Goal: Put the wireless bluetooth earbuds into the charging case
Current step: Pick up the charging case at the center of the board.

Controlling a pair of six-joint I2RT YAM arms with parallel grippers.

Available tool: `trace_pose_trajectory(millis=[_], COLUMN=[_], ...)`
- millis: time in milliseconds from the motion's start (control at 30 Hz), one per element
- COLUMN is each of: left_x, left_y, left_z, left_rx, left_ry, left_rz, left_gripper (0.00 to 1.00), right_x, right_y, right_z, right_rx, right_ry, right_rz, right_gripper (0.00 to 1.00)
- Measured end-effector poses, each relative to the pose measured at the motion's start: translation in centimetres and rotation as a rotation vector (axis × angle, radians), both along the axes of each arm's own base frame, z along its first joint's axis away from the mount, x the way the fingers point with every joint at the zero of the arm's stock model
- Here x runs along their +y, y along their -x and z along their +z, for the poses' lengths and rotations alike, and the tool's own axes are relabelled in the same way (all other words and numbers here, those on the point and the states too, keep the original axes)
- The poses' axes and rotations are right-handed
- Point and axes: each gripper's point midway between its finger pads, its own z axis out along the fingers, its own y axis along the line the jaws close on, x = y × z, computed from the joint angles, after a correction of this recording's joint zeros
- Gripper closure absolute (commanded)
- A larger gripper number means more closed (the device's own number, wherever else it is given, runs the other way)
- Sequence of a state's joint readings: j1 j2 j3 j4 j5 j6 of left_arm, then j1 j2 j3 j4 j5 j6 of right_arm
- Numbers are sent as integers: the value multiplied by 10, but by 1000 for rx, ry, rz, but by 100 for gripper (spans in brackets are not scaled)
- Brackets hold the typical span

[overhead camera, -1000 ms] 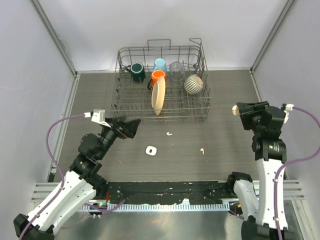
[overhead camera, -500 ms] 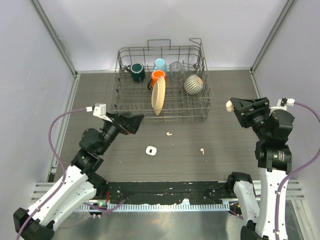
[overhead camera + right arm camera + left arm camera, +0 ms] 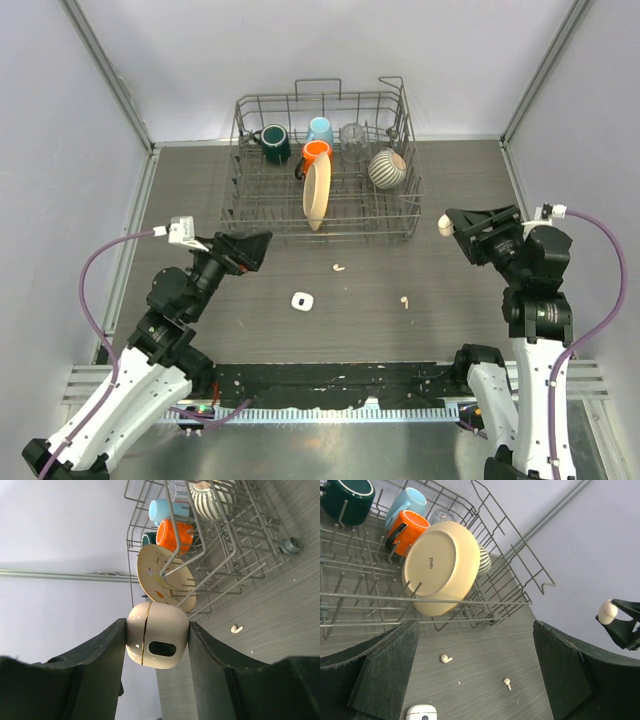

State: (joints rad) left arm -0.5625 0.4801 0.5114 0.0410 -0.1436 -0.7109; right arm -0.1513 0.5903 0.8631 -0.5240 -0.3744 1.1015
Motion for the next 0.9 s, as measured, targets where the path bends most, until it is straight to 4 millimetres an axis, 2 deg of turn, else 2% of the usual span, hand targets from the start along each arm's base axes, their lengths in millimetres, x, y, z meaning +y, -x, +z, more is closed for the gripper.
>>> trace_pose_trajectory(millis=[100, 367, 633, 767, 900], left_x=[-3, -14, -8, -17, -20], left_y=[1, 6, -11, -3, 4], left_z=[1, -19, -2, -6, -3], left_rx=[-15, -51, 54, 28, -29], left_ry=[11, 30, 3, -7, 6], left_rz=[-15, -85, -3, -74, -106], left_gripper=[0, 0, 0, 0, 0], right_x=[3, 22, 66, 73, 75], right_y=[-3, -12, -17, -20, -21], right_z=[-7, -12, -29, -33, -27], right_rx=[26, 36, 80, 86, 67], right_ry=[-3, 4, 52, 67, 53], right_rz=[17, 85, 192, 184, 158], right_gripper=[99, 99, 99, 99, 99])
